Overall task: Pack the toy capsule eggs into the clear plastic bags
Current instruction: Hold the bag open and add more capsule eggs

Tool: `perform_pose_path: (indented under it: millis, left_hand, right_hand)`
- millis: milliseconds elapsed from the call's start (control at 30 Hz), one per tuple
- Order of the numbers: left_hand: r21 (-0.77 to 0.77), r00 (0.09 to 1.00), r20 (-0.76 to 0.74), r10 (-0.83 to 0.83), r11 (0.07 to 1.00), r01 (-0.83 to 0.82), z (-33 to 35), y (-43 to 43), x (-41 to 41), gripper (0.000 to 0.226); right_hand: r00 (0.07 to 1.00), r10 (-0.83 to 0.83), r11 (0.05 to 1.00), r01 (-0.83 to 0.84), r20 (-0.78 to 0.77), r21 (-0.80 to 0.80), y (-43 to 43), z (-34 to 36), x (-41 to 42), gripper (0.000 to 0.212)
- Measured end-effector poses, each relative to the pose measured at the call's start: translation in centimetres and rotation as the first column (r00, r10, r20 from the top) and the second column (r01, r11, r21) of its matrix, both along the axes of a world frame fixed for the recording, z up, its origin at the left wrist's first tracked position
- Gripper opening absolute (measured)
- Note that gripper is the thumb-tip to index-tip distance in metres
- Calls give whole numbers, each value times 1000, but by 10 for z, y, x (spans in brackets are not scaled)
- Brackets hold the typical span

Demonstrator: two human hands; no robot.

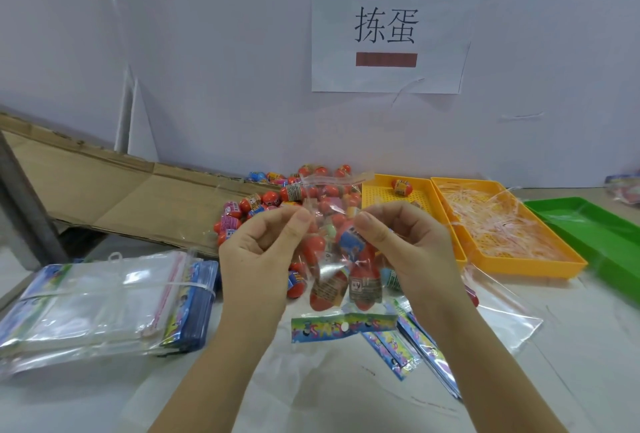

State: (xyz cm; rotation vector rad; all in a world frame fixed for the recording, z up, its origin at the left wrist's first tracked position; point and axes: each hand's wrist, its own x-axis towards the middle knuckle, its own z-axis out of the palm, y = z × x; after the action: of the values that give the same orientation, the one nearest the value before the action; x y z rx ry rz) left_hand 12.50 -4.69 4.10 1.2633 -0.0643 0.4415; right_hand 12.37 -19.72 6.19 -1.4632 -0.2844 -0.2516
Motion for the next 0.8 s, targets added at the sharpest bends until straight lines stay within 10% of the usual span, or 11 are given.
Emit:
perform_pose_path:
  millis: [300, 567, 800]
  left_hand:
    - [-229, 984, -79, -158, 964, 136, -2, -3, 3, 19]
    - [-138, 997, -32, -74, 988, 69, 6, -1, -3, 39]
    - [-283, 995, -67, -70, 958, 48, 3, -1, -2, 11]
  right_hand:
    - [998, 13, 998, -10, -56, 55, -1, -1, 2, 13]
    - [999, -11, 1000, 11, -42, 0, 1, -2, 2, 6]
    - [998, -54, 998, 55, -44, 20, 1, -3, 3, 21]
